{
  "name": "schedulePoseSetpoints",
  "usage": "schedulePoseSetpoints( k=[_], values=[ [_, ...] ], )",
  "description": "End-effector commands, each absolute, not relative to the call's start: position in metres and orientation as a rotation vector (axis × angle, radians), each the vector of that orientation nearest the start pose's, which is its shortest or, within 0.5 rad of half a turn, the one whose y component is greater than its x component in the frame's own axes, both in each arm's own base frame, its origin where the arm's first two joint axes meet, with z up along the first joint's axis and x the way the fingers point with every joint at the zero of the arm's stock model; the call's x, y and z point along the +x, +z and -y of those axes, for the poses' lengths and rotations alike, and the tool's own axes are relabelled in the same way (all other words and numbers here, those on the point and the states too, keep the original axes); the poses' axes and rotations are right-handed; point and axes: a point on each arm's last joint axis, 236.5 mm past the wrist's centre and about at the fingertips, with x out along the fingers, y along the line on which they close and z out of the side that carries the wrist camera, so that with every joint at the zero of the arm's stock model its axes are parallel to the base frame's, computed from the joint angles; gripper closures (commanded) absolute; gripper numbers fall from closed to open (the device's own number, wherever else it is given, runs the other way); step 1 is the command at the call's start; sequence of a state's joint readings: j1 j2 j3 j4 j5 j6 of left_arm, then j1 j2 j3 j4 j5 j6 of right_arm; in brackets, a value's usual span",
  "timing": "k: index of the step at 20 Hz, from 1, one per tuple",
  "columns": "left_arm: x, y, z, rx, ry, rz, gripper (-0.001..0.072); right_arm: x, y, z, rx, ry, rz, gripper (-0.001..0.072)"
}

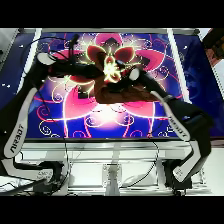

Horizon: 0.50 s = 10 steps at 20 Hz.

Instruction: Fold the clothes and pants, and hang the long-sleeved shirts on hangers.

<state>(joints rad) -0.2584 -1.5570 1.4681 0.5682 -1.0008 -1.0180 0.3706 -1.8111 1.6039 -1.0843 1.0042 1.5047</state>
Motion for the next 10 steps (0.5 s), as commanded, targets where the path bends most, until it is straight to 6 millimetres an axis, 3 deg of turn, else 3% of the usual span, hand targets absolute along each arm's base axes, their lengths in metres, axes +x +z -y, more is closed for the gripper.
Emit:
schedulePoseSetpoints(
  k=[1, 4, 6, 8, 10],
  values=[
    [0.452, 0.117, 0.344, -0.317, -0.912, -0.735, 0.0692, 0.462, -0.006, -0.161, 0.035, 0.376, -1.291, 0.0698],
    [0.448, 0.124, 0.394, -0.309, -0.887, -0.624, 0.0693, 0.468, 0.037, -0.09, 0.049, 0.249, -1.226, 0.0698],
    [0.451, 0.122, 0.421, -0.315, -0.842, -0.545, 0.0693, 0.469, 0.055, -0.058, 0.093, 0.189, -1.187, 0.0698],
    [0.451, 0.108, 0.447, -0.314, -0.812, -0.509, 0.0693, 0.468, 0.058, -0.037, 0.128, 0.144, -1.192, 0.0698],
    [0.441, 0.08, 0.476, -0.298, -0.826, -0.533, 0.0692, 0.467, 0.055, -0.026, 0.15, 0.119, -1.203, 0.0698]
  ],
)
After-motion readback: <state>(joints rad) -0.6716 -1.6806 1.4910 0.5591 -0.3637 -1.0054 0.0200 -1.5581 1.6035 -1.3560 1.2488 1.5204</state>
